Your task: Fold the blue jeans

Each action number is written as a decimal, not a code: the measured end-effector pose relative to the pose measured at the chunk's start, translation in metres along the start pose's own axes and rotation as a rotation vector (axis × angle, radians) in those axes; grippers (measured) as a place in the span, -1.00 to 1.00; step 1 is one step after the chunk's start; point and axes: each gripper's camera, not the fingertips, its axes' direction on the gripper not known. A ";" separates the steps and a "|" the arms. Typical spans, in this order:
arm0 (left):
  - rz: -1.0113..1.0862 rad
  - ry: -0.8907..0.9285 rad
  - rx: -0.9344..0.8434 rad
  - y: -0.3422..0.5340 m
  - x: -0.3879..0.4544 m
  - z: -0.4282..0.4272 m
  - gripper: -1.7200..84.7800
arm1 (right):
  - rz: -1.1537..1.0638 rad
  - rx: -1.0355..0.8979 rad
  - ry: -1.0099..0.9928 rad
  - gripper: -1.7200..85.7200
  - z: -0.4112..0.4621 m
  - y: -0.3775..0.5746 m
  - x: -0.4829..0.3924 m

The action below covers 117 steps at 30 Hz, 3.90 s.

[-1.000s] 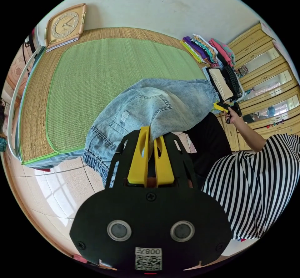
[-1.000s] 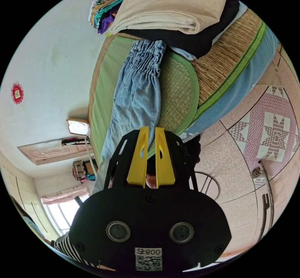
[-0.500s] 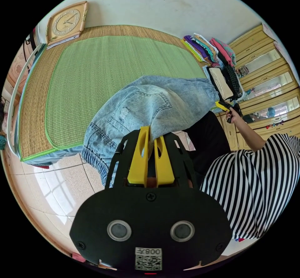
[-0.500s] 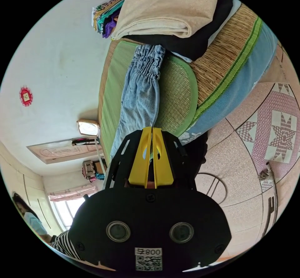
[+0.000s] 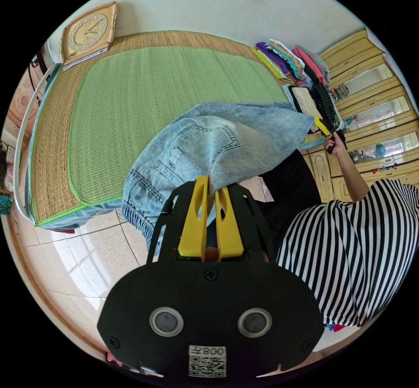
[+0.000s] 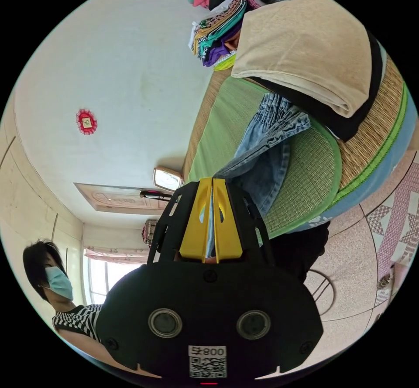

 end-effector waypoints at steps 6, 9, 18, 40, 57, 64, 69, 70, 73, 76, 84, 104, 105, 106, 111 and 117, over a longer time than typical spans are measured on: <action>-0.029 -0.011 0.060 -0.004 0.002 -0.005 -0.95 | 0.000 0.005 -0.011 -0.96 0.005 0.004 -0.013; -0.034 -0.042 0.123 -0.013 0.002 -0.019 -0.95 | -0.011 0.020 -0.040 -0.96 0.008 0.007 -0.025; 0.026 -0.228 0.188 -0.161 -0.036 -0.093 -0.93 | -0.246 0.004 -0.129 -0.96 0.064 -0.041 -0.140; -0.204 -0.289 -0.147 -0.191 -0.087 0.132 -0.96 | -0.780 -0.771 0.724 -0.96 0.437 0.091 -0.211; -0.224 -0.336 0.038 -0.234 -0.064 0.153 -0.96 | -0.734 -0.697 0.667 -0.96 0.451 0.141 -0.264; -0.090 -0.402 0.086 -0.265 -0.008 0.188 -0.96 | -0.511 -0.392 0.886 -0.96 0.346 0.109 -0.237; -0.004 -0.306 0.025 -0.297 0.010 0.231 -0.96 | -0.393 -0.321 0.822 -0.96 0.309 0.091 -0.203; -0.002 -0.287 -0.017 -0.306 0.010 0.247 -0.96 | -0.357 -0.314 0.801 -0.96 0.306 0.084 -0.203; -0.009 -0.229 0.031 -0.323 0.018 0.257 -0.96 | -0.407 -0.285 0.980 -0.96 0.306 0.075 -0.213; 0.041 -0.117 0.153 -0.347 0.038 0.256 -0.96 | -0.450 -0.257 0.882 -0.96 0.294 0.062 -0.229; 0.142 -0.164 0.152 -0.451 0.077 0.317 -0.96 | -0.586 -0.192 0.753 -0.96 0.348 -0.042 -0.271; 0.166 -0.173 -0.004 -0.507 0.086 0.421 -0.96 | -0.603 -0.437 0.870 -0.96 0.366 -0.110 -0.227; 0.165 -0.172 -0.009 -0.509 0.087 0.424 -0.96 | -0.607 -0.424 0.897 -0.96 0.357 -0.107 -0.226; 0.160 -0.171 -0.011 -0.512 0.088 0.427 -0.96 | -0.612 -0.391 0.918 -0.96 0.349 -0.107 -0.227; 0.150 -0.191 -0.010 -0.522 0.094 0.441 -0.96 | -0.557 -0.323 0.915 -0.96 0.339 -0.133 -0.219; 0.126 -0.179 -0.007 -0.532 0.098 0.451 -0.96 | -0.460 -0.299 0.851 -0.96 0.320 -0.158 -0.204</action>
